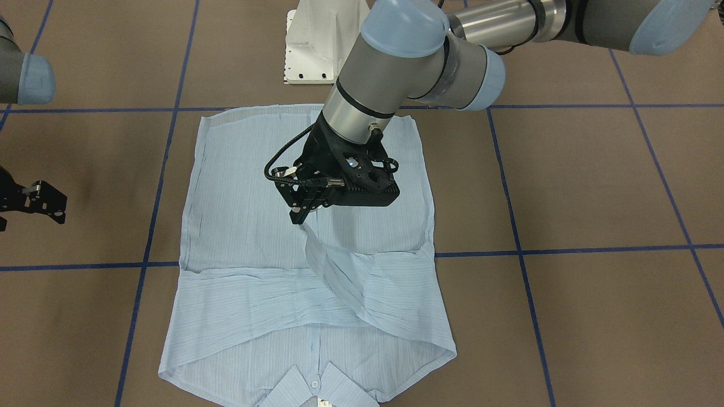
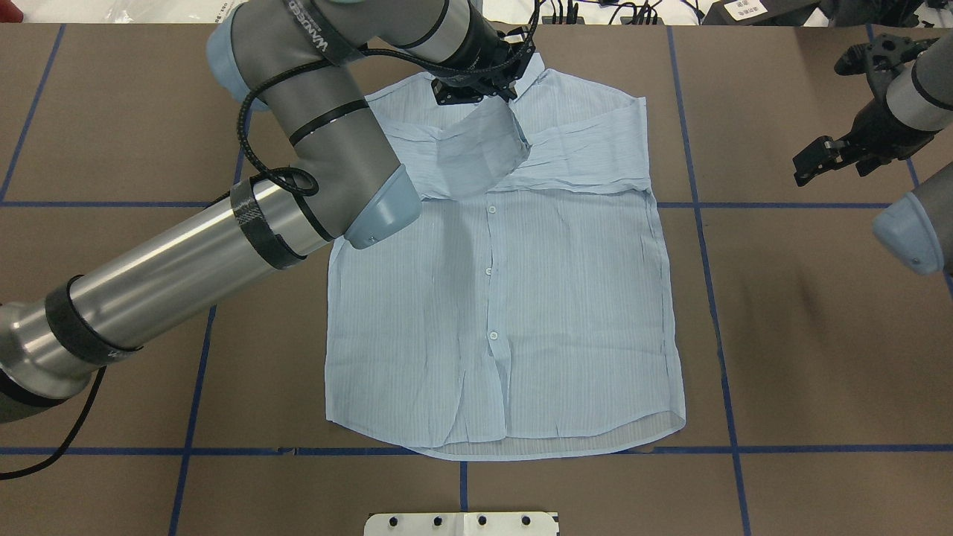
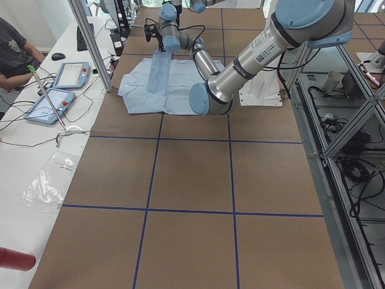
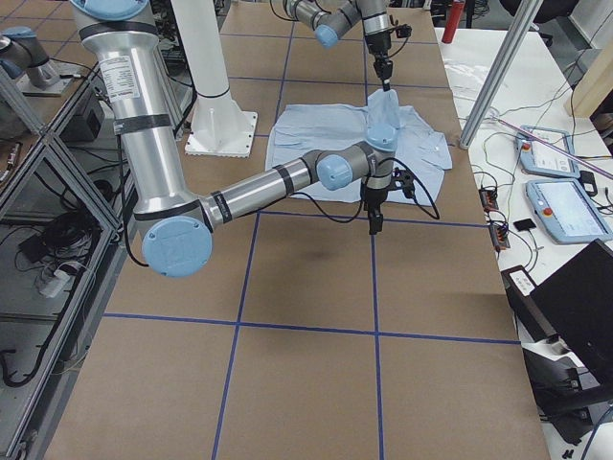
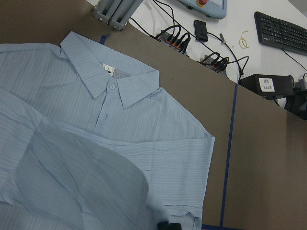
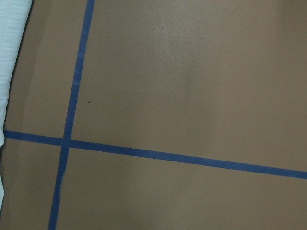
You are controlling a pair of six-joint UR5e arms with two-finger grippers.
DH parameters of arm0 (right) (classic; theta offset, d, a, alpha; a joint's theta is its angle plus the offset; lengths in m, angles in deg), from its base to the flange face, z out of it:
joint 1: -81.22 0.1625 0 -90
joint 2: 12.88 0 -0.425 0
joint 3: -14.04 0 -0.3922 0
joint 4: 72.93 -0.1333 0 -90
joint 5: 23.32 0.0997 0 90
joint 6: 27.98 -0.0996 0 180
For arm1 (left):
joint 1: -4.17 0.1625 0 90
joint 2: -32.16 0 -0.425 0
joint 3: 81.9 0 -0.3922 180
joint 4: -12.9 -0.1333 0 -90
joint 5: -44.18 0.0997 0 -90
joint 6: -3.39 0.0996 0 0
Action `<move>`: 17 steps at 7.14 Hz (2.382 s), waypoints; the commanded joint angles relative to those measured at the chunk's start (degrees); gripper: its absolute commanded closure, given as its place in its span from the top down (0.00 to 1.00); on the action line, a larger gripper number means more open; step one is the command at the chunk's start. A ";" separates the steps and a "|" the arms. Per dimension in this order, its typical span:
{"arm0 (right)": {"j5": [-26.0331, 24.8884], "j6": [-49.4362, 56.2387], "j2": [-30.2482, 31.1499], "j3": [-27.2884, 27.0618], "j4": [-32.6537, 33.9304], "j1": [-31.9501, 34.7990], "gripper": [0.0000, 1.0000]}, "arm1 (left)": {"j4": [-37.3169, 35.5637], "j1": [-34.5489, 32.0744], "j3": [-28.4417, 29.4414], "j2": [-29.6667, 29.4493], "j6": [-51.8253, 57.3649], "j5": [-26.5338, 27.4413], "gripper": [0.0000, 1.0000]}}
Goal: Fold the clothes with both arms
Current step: 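Fold the held sleeve with the left gripper across the chest and release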
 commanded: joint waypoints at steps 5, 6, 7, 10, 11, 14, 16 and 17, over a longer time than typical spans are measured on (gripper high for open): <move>-0.01 -0.06 -0.53 0.50 0.00 0.44 1.00 | 25.11 9.16 27.34 -7.79 -1.64 16.75 0.00; -0.02 0.19 -0.53 0.50 0.00 0.71 1.00 | 25.13 10.83 27.45 -7.96 -1.73 18.69 0.00; -0.10 0.20 -0.53 0.50 0.00 0.79 1.00 | 26.43 12.41 27.45 -8.40 -1.56 19.15 0.64; 1.03 -0.42 -1.06 -0.37 -0.09 0.97 1.00 | 29.52 13.84 26.13 -7.71 -1.47 19.24 0.99; 2.69 -0.77 -1.06 -0.81 0.00 0.97 1.00 | 29.09 13.49 23.00 -5.35 -1.38 19.15 0.98; 3.50 -10.95 -0.27 -3.19 -5.67 -1.57 1.00 | 11.76 12.96 -2.34 8.86 -0.59 18.62 0.90; -0.16 -21.03 6.11 -8.87 -13.23 -9.53 1.00 | 0.92 12.52 -22.29 23.08 7.78 17.23 0.98; -1.15 -27.08 8.59 -12.04 -15.27 -13.14 1.00 | -3.92 11.56 -27.43 26.63 10.89 14.52 0.99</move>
